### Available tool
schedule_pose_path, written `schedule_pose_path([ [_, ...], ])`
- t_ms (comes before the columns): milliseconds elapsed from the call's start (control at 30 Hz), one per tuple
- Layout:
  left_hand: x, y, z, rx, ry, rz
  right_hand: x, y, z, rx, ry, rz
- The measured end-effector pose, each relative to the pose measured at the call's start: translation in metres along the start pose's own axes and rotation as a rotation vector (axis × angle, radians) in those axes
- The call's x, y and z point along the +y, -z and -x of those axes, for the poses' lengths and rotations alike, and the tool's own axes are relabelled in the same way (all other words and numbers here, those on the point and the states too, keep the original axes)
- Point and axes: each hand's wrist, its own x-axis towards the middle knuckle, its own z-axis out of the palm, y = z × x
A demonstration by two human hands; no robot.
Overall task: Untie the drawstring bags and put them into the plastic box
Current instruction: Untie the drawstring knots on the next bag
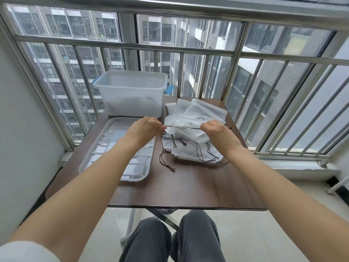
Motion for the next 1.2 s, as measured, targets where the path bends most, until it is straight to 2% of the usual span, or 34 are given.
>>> schedule_pose_path([
  [67, 0.010, 0.001, -0.004, -0.003, 0.122, 0.030, -0.003, -0.002, -0.005, -0.054, -0.144, -0.177],
  [133, 0.017, 0.003, -0.007, 0.015, 0.214, 0.142, -0.007, 0.002, -0.008, -0.156, -0.318, -0.465],
  [200, 0.020, 0.005, -0.008, -0.026, 0.257, 0.339, -0.011, 0.013, -0.010, -0.248, -0.393, -0.675],
  [300, 0.018, 0.007, -0.003, -0.156, 0.328, 0.765, -0.014, 0.023, -0.008, -0.384, -0.448, -0.972],
  [400, 0.023, 0.011, 0.002, -0.227, 0.453, 1.011, -0.014, 0.026, -0.007, -0.431, -0.587, -1.217],
  [500, 0.029, 0.014, 0.003, -0.298, 0.485, 1.198, -0.018, 0.027, -0.008, -0.513, -0.712, -1.372],
  [600, 0.030, 0.017, 0.004, -0.364, 0.477, 1.317, -0.024, 0.029, -0.008, -0.465, -0.730, -1.497],
  [767, 0.037, 0.017, 0.004, -0.361, 0.457, 1.540, -0.037, 0.036, -0.005, -0.309, -0.701, -1.963],
  [1033, 0.041, 0.016, 0.006, -0.321, 0.455, 1.731, -0.046, 0.038, -0.007, -0.197, -0.761, -2.219],
  [1200, 0.047, 0.018, 0.005, -0.339, 0.444, 1.699, -0.056, 0.039, -0.010, -0.179, -0.757, -2.312],
])
